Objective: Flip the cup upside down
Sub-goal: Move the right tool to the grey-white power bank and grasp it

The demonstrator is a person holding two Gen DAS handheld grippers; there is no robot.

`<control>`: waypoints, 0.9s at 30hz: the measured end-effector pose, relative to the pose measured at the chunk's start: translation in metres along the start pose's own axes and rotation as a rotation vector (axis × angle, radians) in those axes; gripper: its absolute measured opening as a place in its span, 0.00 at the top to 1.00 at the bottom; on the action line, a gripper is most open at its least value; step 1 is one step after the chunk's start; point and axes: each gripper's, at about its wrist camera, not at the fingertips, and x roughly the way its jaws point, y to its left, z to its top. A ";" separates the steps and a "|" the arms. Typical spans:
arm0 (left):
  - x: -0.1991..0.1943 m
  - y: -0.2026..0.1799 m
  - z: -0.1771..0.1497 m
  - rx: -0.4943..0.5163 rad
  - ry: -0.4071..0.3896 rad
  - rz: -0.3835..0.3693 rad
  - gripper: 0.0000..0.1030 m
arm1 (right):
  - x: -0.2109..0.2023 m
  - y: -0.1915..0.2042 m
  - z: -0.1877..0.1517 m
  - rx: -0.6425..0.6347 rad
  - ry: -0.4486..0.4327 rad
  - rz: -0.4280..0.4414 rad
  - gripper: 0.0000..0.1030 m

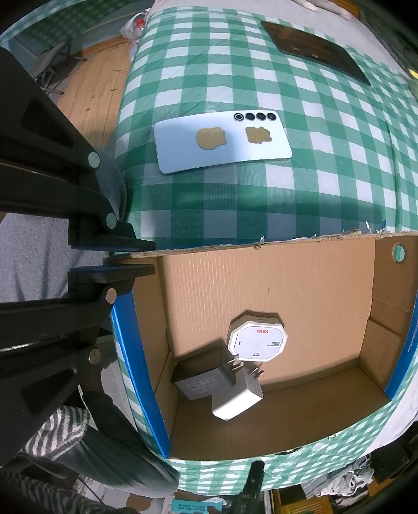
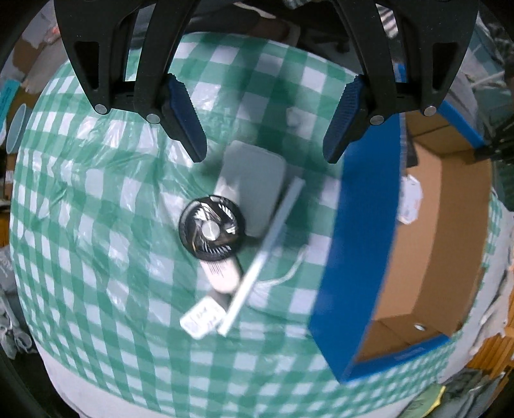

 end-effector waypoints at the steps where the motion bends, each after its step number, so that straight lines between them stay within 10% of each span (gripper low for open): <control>1: 0.000 0.001 0.000 -0.002 0.000 0.000 0.94 | 0.006 -0.002 0.000 0.006 0.011 0.001 0.27; 27: 0.000 -0.001 -0.001 -0.008 0.004 -0.004 0.94 | 0.096 -0.024 0.012 0.193 0.058 0.012 0.21</control>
